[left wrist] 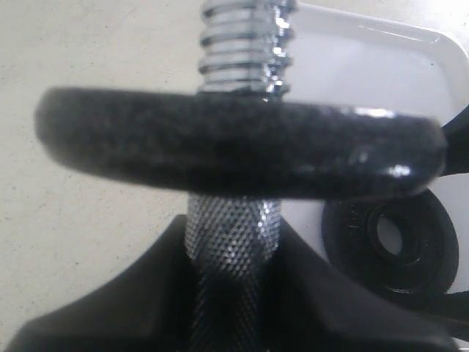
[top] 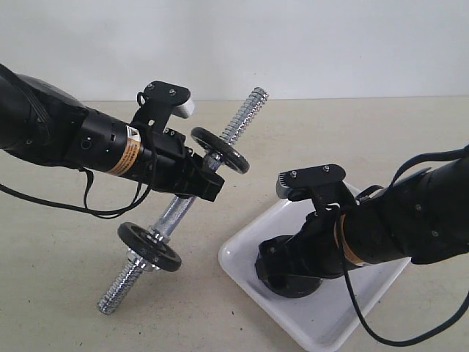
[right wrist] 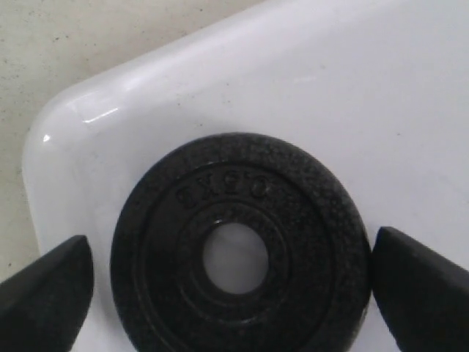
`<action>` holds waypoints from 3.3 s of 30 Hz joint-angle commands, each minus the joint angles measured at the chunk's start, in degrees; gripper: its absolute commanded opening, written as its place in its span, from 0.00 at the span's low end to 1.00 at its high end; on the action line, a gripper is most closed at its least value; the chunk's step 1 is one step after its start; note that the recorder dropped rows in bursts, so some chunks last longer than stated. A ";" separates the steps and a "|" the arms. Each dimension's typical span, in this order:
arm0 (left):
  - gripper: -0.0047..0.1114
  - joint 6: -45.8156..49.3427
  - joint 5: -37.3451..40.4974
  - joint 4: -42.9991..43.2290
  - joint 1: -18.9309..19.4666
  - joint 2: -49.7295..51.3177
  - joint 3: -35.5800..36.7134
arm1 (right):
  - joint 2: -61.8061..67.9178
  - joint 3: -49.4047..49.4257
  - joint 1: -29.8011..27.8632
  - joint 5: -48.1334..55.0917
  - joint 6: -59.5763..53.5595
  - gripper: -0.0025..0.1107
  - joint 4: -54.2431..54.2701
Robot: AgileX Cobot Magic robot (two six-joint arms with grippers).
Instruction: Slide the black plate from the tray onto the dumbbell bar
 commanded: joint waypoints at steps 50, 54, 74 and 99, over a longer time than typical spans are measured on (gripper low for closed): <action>0.08 -1.34 -2.22 -2.15 0.10 -3.44 -1.80 | 0.20 0.18 10.24 20.46 2.31 0.95 2.23; 0.08 -1.34 -2.22 -2.15 0.10 -3.44 -1.80 | 0.20 0.18 10.24 21.06 2.31 0.95 2.03; 0.08 -1.34 -2.34 -2.15 0.10 -3.44 -1.80 | 0.29 -1.58 10.24 17.47 1.43 0.95 0.22; 0.08 -1.20 -2.33 -2.15 0.10 -3.44 -1.80 | 7.01 -1.86 10.24 12.03 -0.44 0.95 3.71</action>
